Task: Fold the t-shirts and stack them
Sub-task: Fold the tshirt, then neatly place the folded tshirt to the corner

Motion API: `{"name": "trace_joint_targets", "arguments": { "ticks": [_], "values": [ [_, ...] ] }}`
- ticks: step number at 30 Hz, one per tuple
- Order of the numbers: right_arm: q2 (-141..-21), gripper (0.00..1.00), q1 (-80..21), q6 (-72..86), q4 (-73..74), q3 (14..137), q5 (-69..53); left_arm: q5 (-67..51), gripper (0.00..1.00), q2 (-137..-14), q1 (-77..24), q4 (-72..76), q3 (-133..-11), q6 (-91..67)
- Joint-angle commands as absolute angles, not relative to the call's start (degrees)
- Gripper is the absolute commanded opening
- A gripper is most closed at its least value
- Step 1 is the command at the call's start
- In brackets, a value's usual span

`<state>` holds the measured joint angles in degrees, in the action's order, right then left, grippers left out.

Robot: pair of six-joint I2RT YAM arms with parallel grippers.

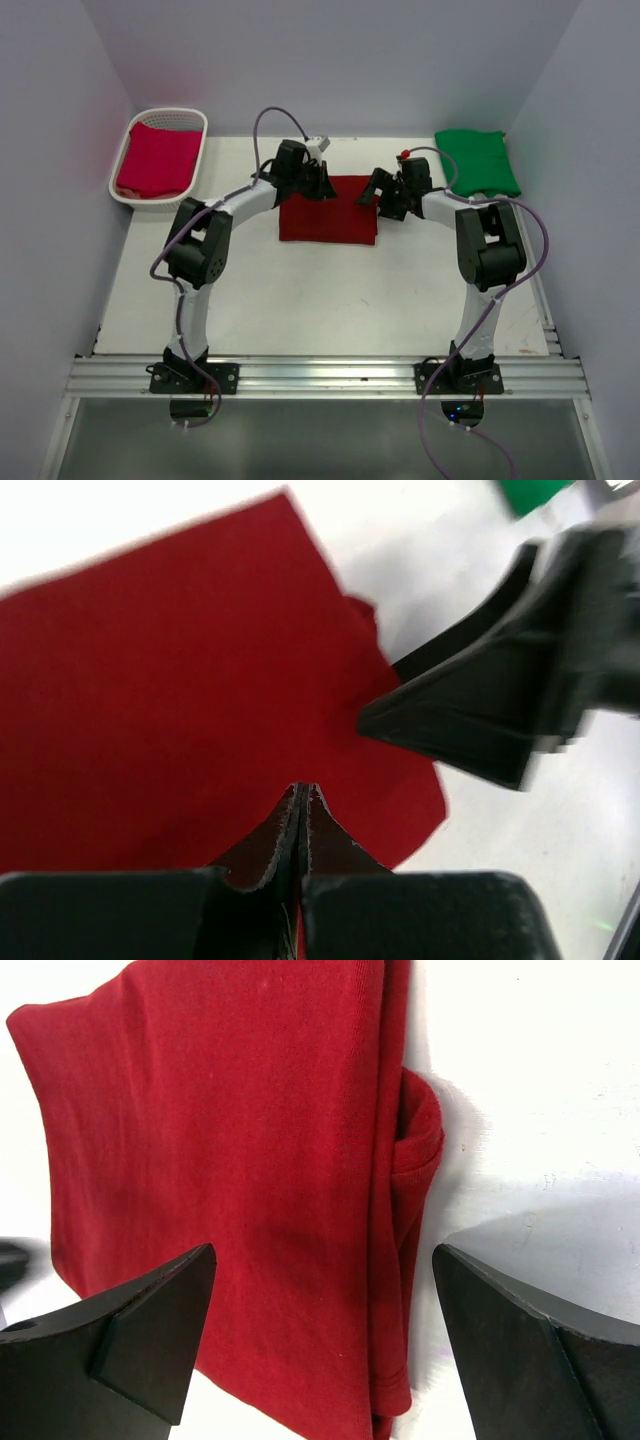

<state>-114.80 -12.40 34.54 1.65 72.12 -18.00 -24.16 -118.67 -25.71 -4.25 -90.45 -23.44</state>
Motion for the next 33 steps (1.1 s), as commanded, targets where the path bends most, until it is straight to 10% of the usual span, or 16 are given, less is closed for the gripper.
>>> {"name": "trace_joint_targets", "arguments": {
  "ticks": [1, 20, 26, 28, 33],
  "values": [
    [-118.1, 0.95, -12.6, 34.4, 5.4, 71.5, -18.3, -25.6, 0.0, -124.4, -26.7, -6.2, -91.2, -24.0],
    [-123.5, 0.83, -19.8, 35.2, 8.3, 70.9, -17.0, -16.1, 0.0, -128.5, -28.4, -8.0, -82.7, -25.6],
    [-126.0, 0.41, -22.3, 36.7, 6.2, 68.9, -19.3, -16.4, 0.0, -127.3, -28.3, -6.8, -80.2, -25.8],
    [-125.6, 0.06, -22.3, 36.8, 5.9, 67.9, -19.2, -16.4, 0.0, -126.9, -28.3, -6.7, -79.8, -25.8],
    [-121.1, 0.0, -21.7, 36.8, 5.3, 66.3, -20.0, -16.0, 0.0, -125.1, -28.2, -6.9, -79.2, -25.5]
  ]
}}
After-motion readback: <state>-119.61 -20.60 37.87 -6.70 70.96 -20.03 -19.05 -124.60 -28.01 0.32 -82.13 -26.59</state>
